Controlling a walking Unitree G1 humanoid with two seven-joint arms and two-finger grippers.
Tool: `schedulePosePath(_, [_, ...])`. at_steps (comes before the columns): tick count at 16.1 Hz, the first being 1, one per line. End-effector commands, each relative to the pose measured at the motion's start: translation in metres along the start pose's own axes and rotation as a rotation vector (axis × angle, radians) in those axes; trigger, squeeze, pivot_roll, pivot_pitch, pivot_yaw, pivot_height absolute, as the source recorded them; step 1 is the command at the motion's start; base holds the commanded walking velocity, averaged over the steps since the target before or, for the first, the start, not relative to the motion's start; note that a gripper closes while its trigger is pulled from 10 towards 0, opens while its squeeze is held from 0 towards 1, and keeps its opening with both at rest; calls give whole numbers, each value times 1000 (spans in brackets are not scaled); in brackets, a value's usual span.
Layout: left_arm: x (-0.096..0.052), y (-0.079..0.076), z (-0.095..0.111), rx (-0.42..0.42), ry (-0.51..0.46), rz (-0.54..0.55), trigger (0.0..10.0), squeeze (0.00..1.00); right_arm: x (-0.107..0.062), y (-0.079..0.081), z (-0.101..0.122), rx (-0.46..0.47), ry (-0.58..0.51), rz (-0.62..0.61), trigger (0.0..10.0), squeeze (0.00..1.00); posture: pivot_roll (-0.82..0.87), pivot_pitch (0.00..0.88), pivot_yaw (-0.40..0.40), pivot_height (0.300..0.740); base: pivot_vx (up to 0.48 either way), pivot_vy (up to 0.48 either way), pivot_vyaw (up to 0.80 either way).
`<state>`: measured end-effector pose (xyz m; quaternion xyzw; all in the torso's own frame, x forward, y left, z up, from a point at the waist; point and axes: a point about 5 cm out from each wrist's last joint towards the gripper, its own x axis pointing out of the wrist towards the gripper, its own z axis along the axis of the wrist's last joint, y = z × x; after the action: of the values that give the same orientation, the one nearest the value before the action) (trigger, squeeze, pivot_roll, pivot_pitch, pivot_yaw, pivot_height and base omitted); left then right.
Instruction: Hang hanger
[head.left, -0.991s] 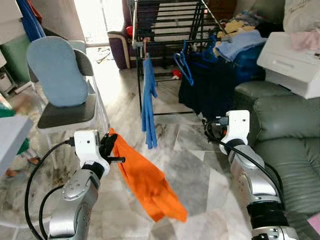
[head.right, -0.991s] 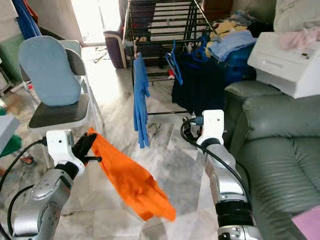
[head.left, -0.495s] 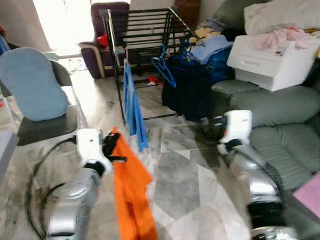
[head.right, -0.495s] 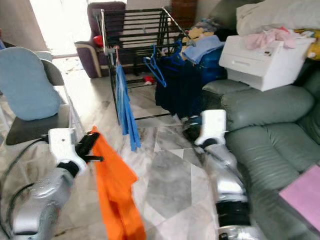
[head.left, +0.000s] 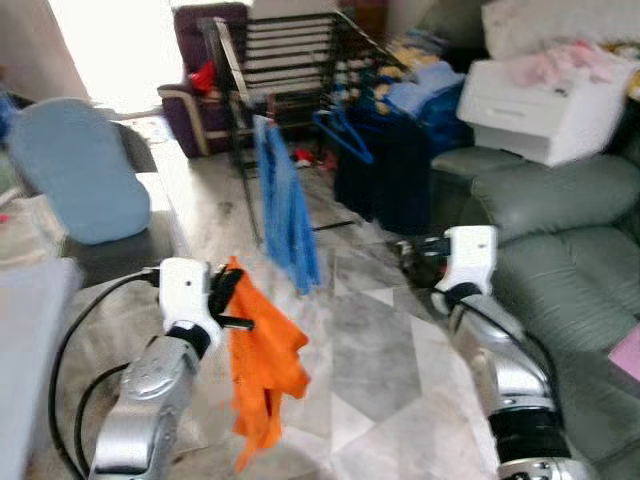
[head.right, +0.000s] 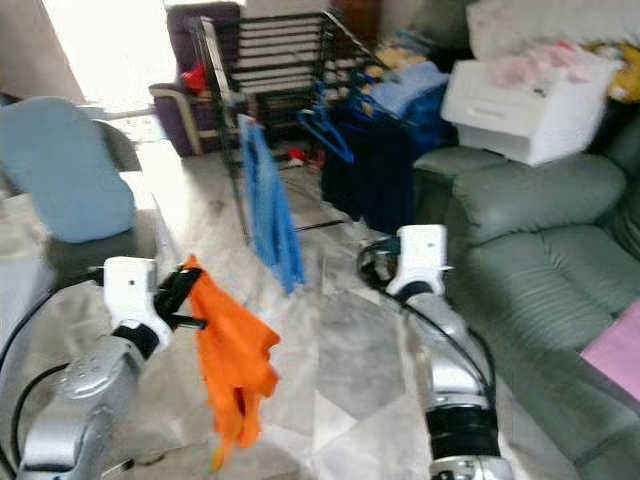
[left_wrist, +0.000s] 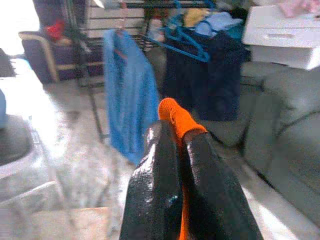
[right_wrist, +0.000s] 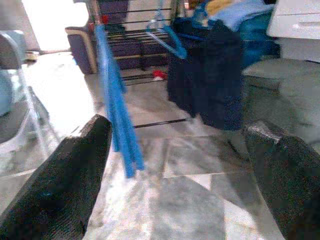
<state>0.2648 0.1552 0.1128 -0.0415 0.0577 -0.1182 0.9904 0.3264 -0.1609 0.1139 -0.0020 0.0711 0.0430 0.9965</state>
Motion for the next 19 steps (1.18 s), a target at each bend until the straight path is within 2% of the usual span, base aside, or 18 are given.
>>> schedulePosePath(1, [3,-9,11,27,-51,-45,10000,0,1,-5,7,-10,-22,-14,10000,0,-28,0,62,740,0,0,0])
schedulePosePath(6, [5,-15,17,133,-87,-131,10000,0,1,-4,6,-6,-17,-13,10000,0,-26,0,70,740,0,0,0])
schedulePosePath(10, [3,-10,16,95,-96,-119,10000,0,-1,-5,4,-3,-12,-17,10000,0,-33,0,73,740,72,0,0])
schedulePosePath(17, [2,-13,15,87,-107,-133,10000,0,-1,-5,4,-7,-12,-12,10000,0,-33,0,73,740,387,0,0])
schedulePosePath(19, [2,-20,12,71,-107,-154,10000,0,-5,-5,3,-20,-9,2,10000,0,-52,0,67,740,471,0,0])
